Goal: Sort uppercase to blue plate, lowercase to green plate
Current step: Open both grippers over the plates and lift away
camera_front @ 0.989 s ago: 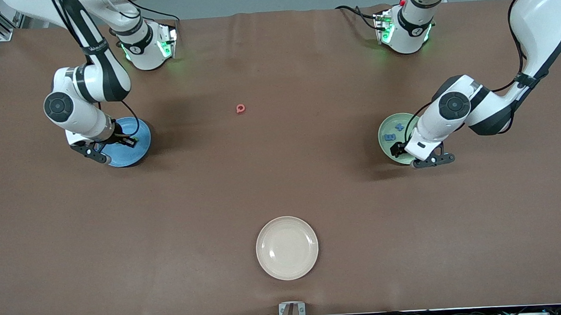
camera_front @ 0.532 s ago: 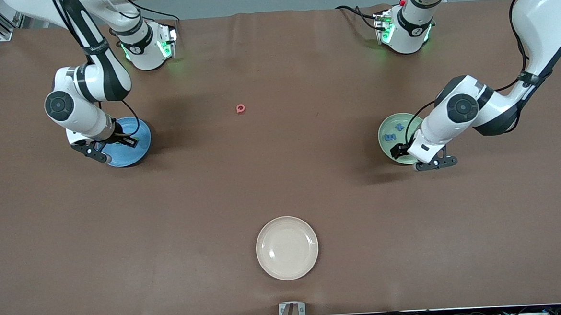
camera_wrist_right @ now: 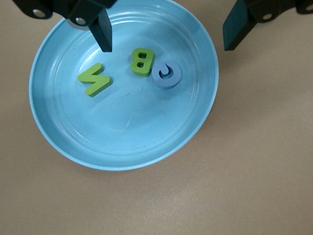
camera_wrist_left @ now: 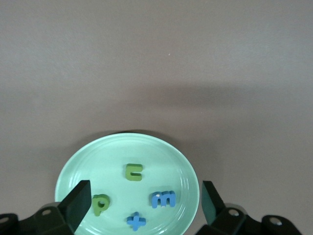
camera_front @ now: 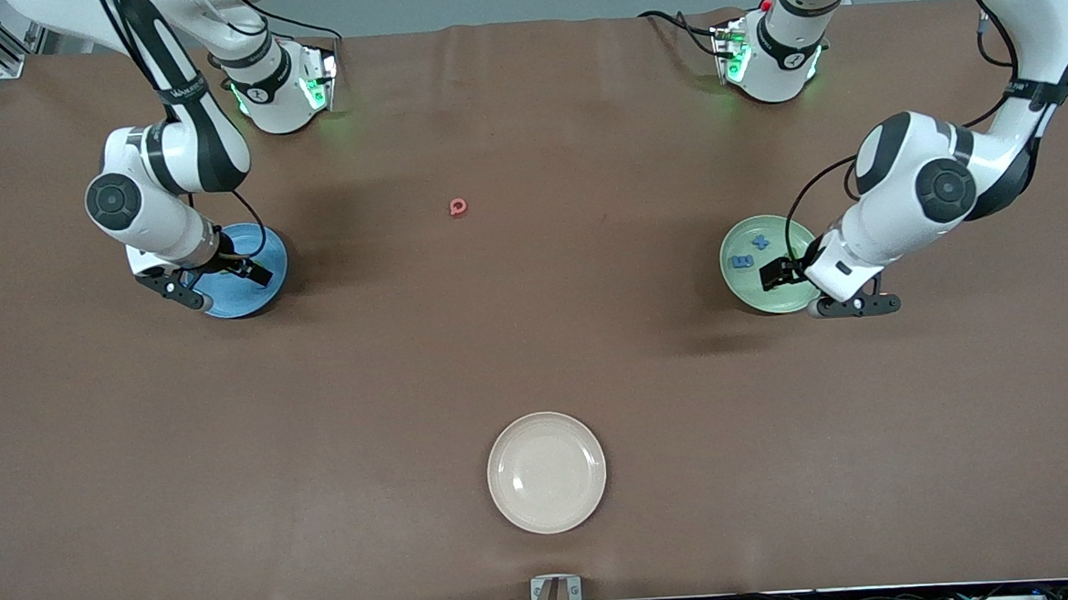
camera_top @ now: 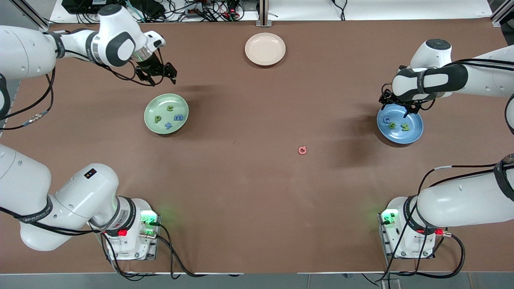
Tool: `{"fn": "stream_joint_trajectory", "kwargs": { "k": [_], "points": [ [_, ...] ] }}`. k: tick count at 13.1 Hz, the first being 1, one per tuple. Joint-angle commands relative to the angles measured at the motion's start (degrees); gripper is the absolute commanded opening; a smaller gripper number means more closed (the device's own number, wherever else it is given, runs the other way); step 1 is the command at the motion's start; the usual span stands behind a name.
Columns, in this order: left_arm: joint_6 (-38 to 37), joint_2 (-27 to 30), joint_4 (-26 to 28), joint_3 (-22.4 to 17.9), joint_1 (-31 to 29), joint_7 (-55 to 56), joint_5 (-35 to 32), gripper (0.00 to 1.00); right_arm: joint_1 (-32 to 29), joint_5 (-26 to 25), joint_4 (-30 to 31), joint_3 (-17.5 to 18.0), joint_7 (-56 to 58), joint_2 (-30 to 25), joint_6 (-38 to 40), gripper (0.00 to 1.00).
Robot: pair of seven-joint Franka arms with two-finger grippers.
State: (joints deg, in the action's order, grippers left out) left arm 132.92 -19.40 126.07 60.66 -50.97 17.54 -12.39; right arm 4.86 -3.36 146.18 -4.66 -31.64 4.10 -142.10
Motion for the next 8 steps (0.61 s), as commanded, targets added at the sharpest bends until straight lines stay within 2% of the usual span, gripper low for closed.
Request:
{"fn": "stream_joint_trajectory", "kwargs": {
  "k": [1,4,5,7,8],
  "points": [
    [-1.0,9.5,2.7,-2.6,0.4,-10.3,9.5,0.99,5.2,-0.2,1.1,0.7,-9.7,-1.6,0.2,1.00],
    [-6.3,13.3,1.6,-6.4,-0.1,-17.5,14.6,0.99,16.1,0.0,0.4,0.8,-26.9,-1.6,-0.5,1.00],
    [-7.5,14.7,0.9,-7.5,-0.1,-17.6,15.5,0.99,19.5,1.8,-0.3,0.9,-31.9,-1.4,-0.8,1.00],
    [-9.4,17.2,-1.4,-9.1,-0.3,-17.6,15.8,0.99,25.5,9.8,-1.0,0.8,-33.9,-1.3,-3.1,1.00],
    [-11.4,17.4,-4.0,-10.0,-0.4,-17.6,15.9,0.99,28.6,12.0,-0.9,0.8,-33.9,-1.0,-5.3,1.00]
  ]
}}
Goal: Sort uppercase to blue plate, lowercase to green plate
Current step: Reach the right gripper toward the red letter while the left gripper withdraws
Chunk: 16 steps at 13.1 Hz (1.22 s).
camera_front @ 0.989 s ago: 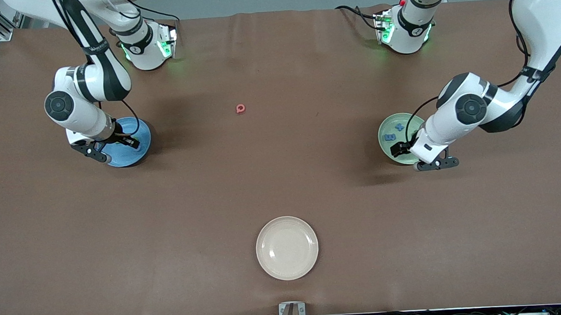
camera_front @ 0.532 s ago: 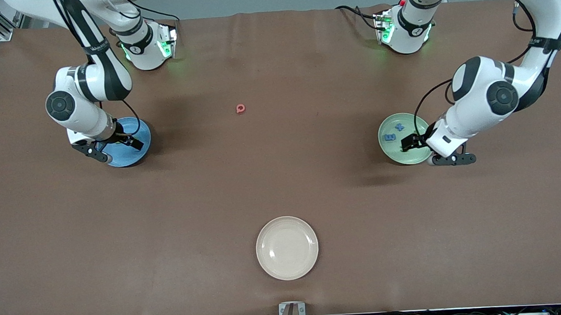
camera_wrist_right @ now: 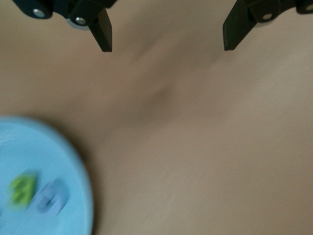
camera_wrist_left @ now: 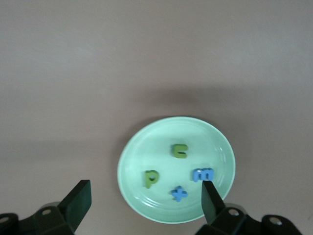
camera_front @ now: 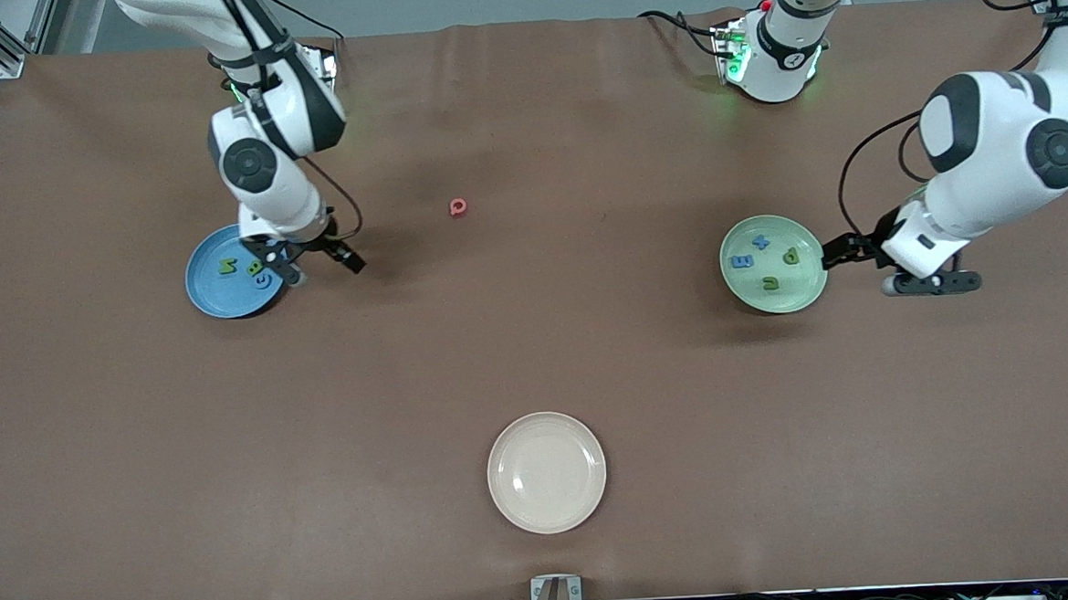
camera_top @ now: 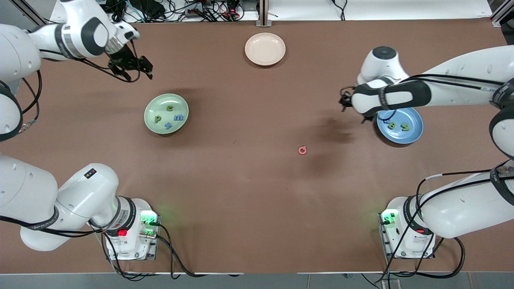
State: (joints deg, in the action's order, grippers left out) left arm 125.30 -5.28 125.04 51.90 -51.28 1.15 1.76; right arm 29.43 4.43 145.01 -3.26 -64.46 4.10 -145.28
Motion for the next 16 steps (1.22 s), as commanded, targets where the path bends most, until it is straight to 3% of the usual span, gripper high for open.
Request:
{"fn": "stream_joint_trajectory", "kwargs": {
  "k": [1,6,11,16],
  "points": [
    [-6.9,3.3,-6.4,-1.7,-0.1,-1.2,1.8,0.99,6.7,4.5,0.3,-0.6,-1.1,-0.2,-4.3,1.00],
    [-21.7,3.5,-25.8,-2.8,-0.1,-0.1,1.6,0.99,17.4,4.4,0.4,-0.7,-0.9,6.1,-16.1,1.00],
    [-28.3,3.5,-34.1,-2.7,-0.1,-0.3,1.2,0.99,22.1,4.3,0.4,-0.7,-0.7,8.8,-17.9,0.98],
    [-32.0,3.7,-37.4,-2.6,-0.1,-0.4,0.9,0.99,24.5,4.4,0.3,-0.6,-2.1,8.8,-13.6,0.96]
  ]
}}
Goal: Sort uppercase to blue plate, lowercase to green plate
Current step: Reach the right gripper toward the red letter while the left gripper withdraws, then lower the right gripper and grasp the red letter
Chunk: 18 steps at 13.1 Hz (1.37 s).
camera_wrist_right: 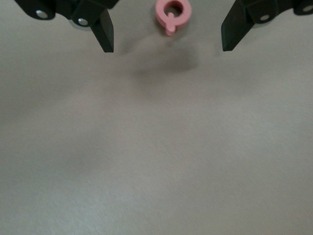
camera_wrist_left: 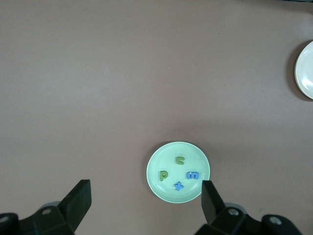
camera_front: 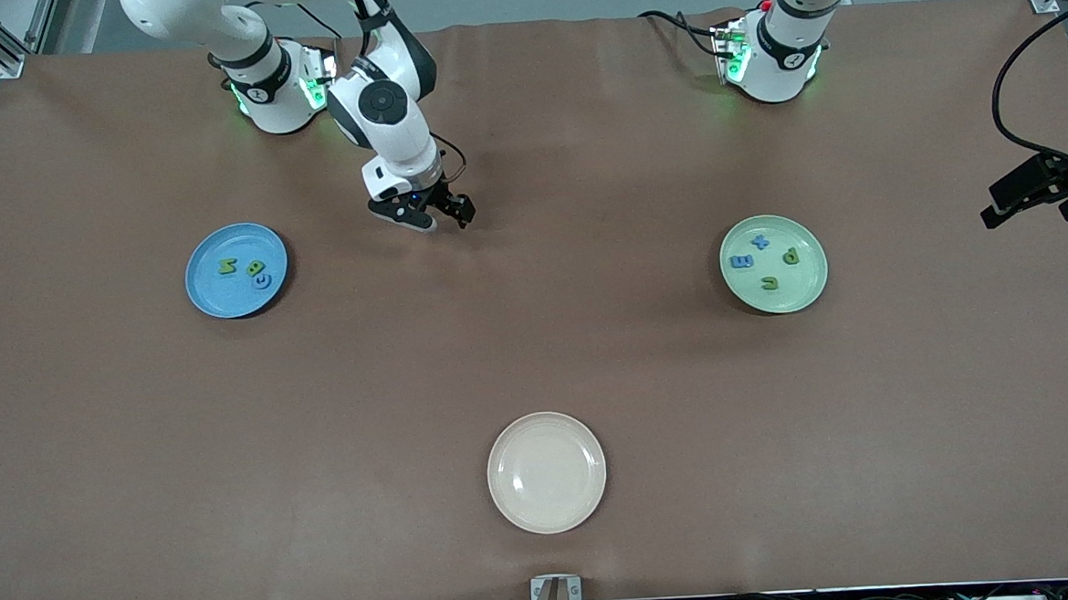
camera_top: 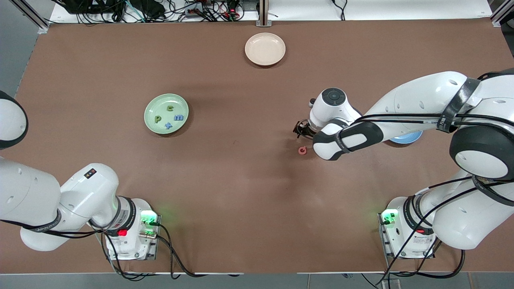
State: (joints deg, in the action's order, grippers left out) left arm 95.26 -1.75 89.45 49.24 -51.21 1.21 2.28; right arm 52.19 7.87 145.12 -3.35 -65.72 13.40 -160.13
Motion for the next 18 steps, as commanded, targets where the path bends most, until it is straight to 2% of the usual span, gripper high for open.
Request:
{"fn": "stream_joint_trajectory", "kwargs": {
  "k": [1,3,4,5,7,10,13,15,18],
  "points": [
    [-2.0,0.2,-1.8,-0.1,0.0,-0.5,0.4,0.99,2.5,1.0,0.1,-0.5,-2.3,-0.5,2.1,0.96],
    [-2.0,0.2,-1.8,-0.7,0.8,-0.8,0.4,0.99,4.1,1.0,-0.4,-0.5,-4.8,-0.2,2.2,0.96],
    [-2.0,0.1,-1.8,-2.5,3.6,-0.6,0.4,0.99,4.5,1.0,-1.1,-0.5,-5.5,0.7,2.2,0.95],
    [-2.0,0.0,-1.7,-7.4,8.9,-0.2,0.4,0.99,4.9,1.0,-1.6,-0.5,-6.3,0.9,2.2,0.95],
    [-2.0,0.0,-1.7,-20.9,22.7,-0.2,0.4,0.99,5.8,1.0,-2.8,-0.5,-7.3,2.5,2.2,0.93],
    [-2.0,-0.1,-1.7,-37.9,39.2,-0.3,0.4,0.99,5.8,1.0,-3.8,-0.6,-7.3,4.2,2.1,0.91],
    [-2.0,0.1,-1.7,-48.9,50.3,-0.3,0.4,0.99,5.8,1.0,-4.1,-0.6,-7.3,4.5,2.1,0.88],
    [-2.1,0.1,-1.7,-51.6,52.8,-0.4,0.4,0.99,5.8,1.0,-4.1,-0.6,-7.3,4.5,2.1,0.85],
    [-2.1,0.1,-1.7,-51.7,52.8,-0.5,0.4,0.99,6.3,1.0,-4.1,-0.5,-7.3,4.6,2.1,0.76]
  ]
}}
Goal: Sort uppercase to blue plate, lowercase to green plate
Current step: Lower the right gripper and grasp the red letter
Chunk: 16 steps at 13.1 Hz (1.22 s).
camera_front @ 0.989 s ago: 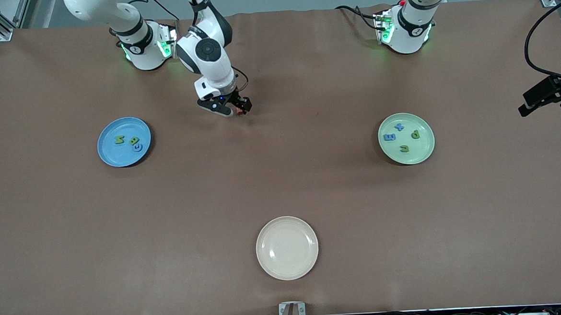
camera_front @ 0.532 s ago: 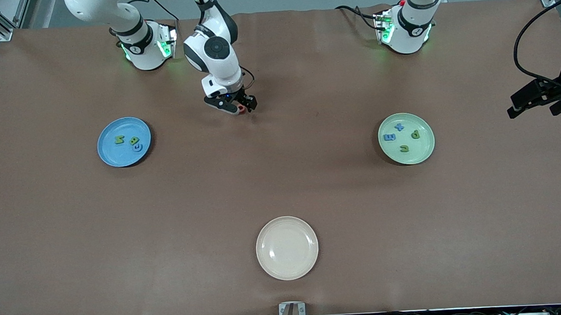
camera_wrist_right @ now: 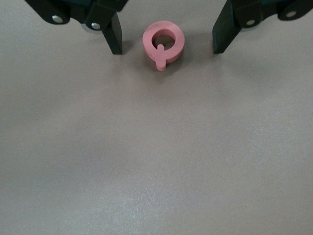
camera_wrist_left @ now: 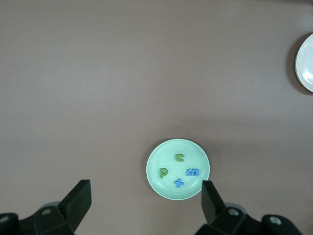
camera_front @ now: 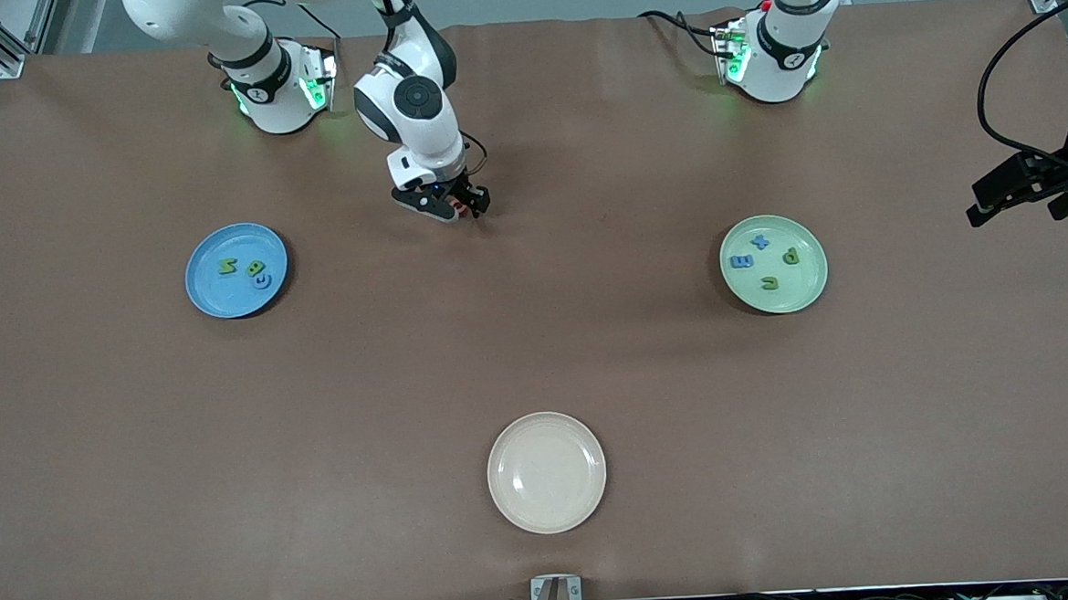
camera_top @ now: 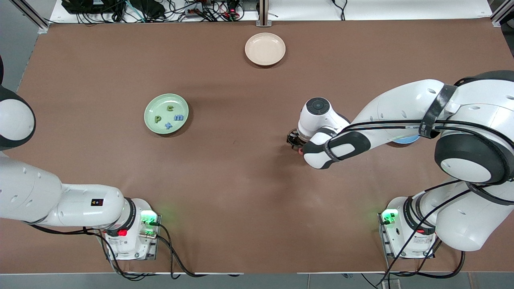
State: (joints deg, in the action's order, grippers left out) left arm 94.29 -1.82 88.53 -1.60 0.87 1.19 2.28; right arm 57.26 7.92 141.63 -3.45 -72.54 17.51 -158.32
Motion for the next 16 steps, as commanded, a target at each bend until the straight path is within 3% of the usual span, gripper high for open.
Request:
{"fn": "stream_joint_trajectory", "kwargs": {
  "k": [1,5,9,11,16],
  "points": [
    [-1.1,0.2,-0.7,-0.8,0.6,-0.7,0.4,0.99,1.5,1.0,-0.6,-0.5,-0.5,0.5,0.4,0.73],
    [-1.2,0.2,-0.5,-0.7,-0.1,-1.1,0.4,0.99,1.6,1.0,-0.5,-0.5,-0.5,1.1,0.3,0.58],
    [-2.2,1.1,0.0,-0.7,-0.3,-0.7,0.4,0.99,1.6,1.0,-0.4,-0.5,-0.5,1.0,0.5,0.19],
    [-2.5,2.2,1.1,-0.7,-0.3,-0.8,0.4,0.99,1.5,1.0,-0.4,-0.6,-0.5,1.0,0.6,0.06],
    [-2.5,3.1,1.7,-0.4,-0.2,-0.9,0.4,0.99,0.1,0.7,-0.1,-1.6,0.7,-0.3,3.2,0.02]
  ]
}}
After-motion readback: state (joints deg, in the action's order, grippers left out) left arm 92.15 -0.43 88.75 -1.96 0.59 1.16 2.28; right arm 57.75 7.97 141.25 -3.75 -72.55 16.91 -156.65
